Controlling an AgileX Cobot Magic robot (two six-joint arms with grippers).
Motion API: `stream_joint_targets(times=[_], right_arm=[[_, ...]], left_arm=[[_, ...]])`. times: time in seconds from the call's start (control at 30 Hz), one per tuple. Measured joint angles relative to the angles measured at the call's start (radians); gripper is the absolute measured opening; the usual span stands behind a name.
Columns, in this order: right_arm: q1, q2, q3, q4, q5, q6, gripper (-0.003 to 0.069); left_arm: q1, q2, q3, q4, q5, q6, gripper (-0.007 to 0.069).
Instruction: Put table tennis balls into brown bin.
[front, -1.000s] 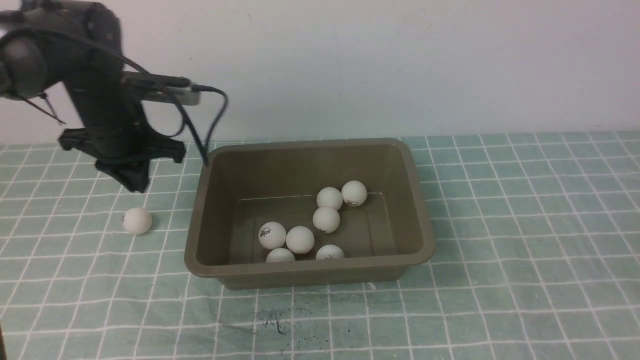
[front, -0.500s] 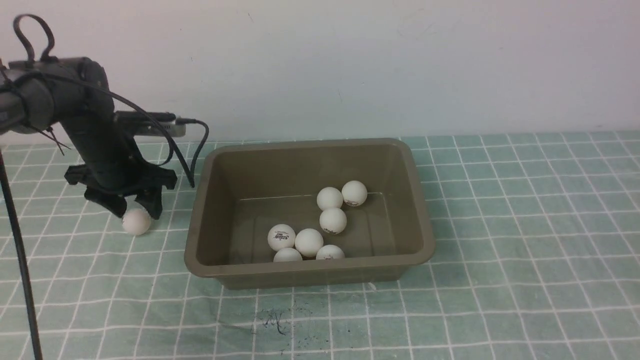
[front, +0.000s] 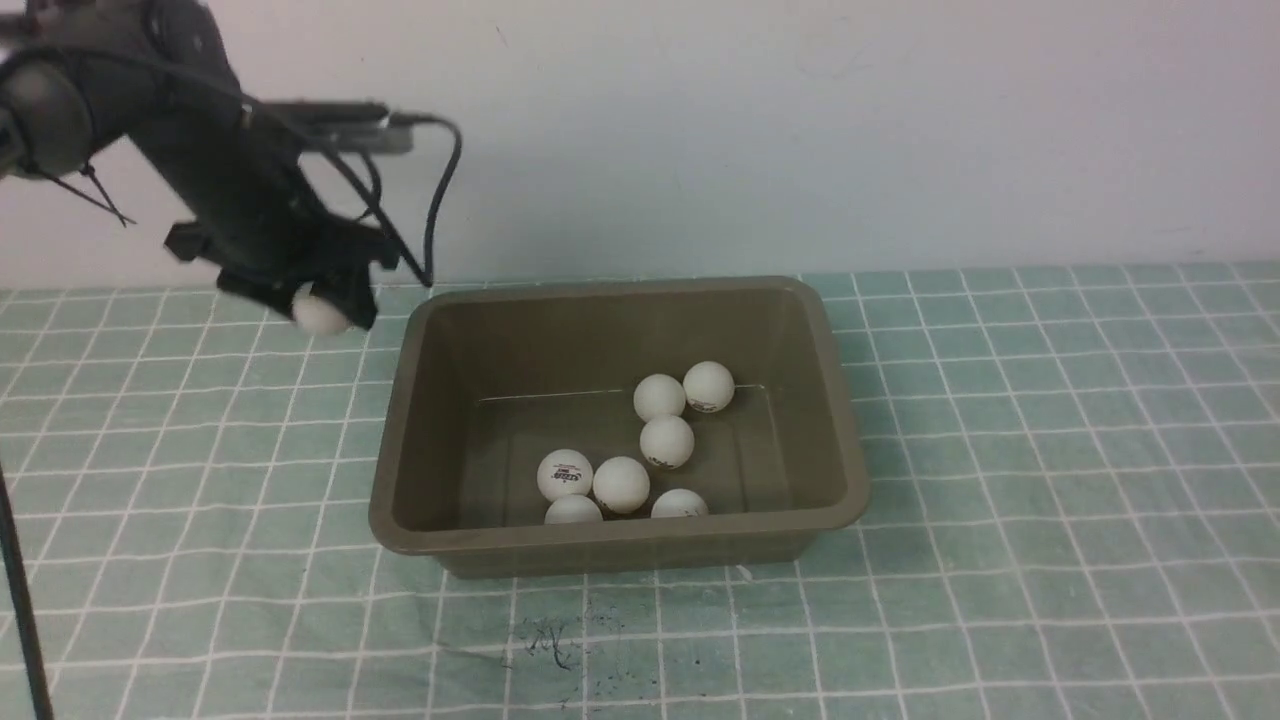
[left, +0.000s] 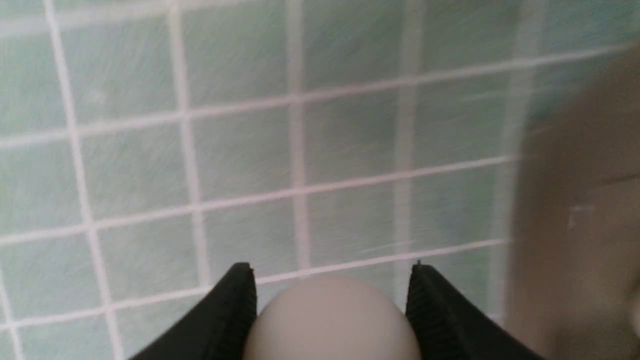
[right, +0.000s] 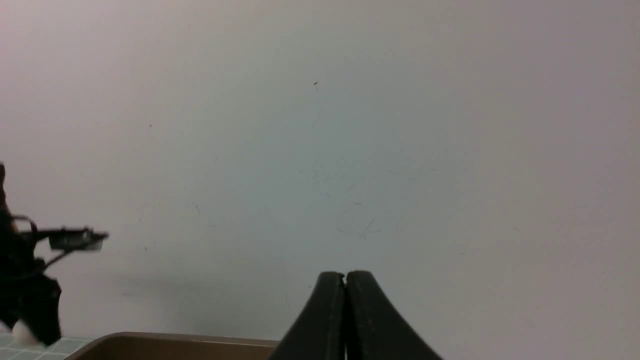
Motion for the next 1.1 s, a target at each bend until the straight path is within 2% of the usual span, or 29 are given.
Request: stream_joint_targets(times=[0.13, 0.27, 0.33, 0.37, 0.4, 0.47, 0.53, 0.57, 0.63, 0.67, 0.7, 0.73, 0.77, 0.87, 1.0, 1.1], right_arm=[[0.0, 0.0, 0.0, 0.0, 0.0, 0.0, -0.001], [0.0, 0.0, 0.0, 0.0, 0.0, 0.0, -0.001], [0.0, 0.0, 0.0, 0.0, 0.0, 0.0, -0.001], [0.0, 0.0, 0.0, 0.0, 0.0, 0.0, -0.001], [0.0, 0.0, 0.0, 0.0, 0.0, 0.0, -0.001], [0.0, 0.0, 0.0, 0.0, 0.0, 0.0, -0.001], [0.0, 0.0, 0.0, 0.0, 0.0, 0.0, -0.001], [0.0, 0.0, 0.0, 0.0, 0.0, 0.0, -0.001], [0.0, 0.0, 0.0, 0.0, 0.0, 0.0, -0.001], [0.0, 0.0, 0.0, 0.0, 0.0, 0.0, -0.001], [0.0, 0.0, 0.0, 0.0, 0.0, 0.0, -0.001], [0.0, 0.0, 0.0, 0.0, 0.0, 0.0, -0.001], [0.0, 0.0, 0.004, 0.0, -0.001, 0.0, -0.001], [0.0, 0.0, 0.019, 0.0, -0.001, 0.0, -0.001], [-0.013, 0.0, 0.074, 0.0, -0.008, 0.0, -0.001], [-0.065, 0.0, 0.144, 0.01, -0.012, 0.0, -0.001]], left_arm=[[-0.133, -0.052, -0.011, -0.08, -0.033, 0.133, 0.0345], [-0.195, 0.005, -0.009, -0.082, -0.059, 0.124, 0.0353], [-0.217, 0.043, -0.007, -0.082, -0.068, 0.099, 0.0421], [-0.218, 0.046, -0.007, -0.081, -0.069, 0.096, 0.043], [-0.227, 0.058, -0.007, -0.081, -0.074, 0.08, 0.0502], [-0.231, 0.061, -0.019, -0.081, -0.07, 0.052, 0.0551], [-0.231, 0.06, -0.04, -0.081, -0.059, 0.027, 0.0547], [-0.23, 0.051, -0.064, -0.073, -0.036, 0.005, 0.0496], [-0.229, 0.015, -0.09, -0.055, 0.004, -0.006, 0.0319], [-0.229, 0.015, -0.091, -0.054, 0.007, -0.006, 0.0299], [-0.229, -0.016, -0.095, -0.046, 0.016, -0.006, 0.016], [-0.229, -0.025, -0.096, -0.043, 0.019, -0.006, 0.0129], [-0.229, -0.068, -0.097, -0.034, 0.023, -0.006, 0.005], [-0.229, -0.129, -0.097, -0.028, 0.026, -0.006, 0.0004], [-0.232, -0.229, -0.091, -0.028, 0.025, -0.006, -0.0005], [-0.239, -0.351, -0.001, -0.028, -0.007, -0.005, -0.0005]])
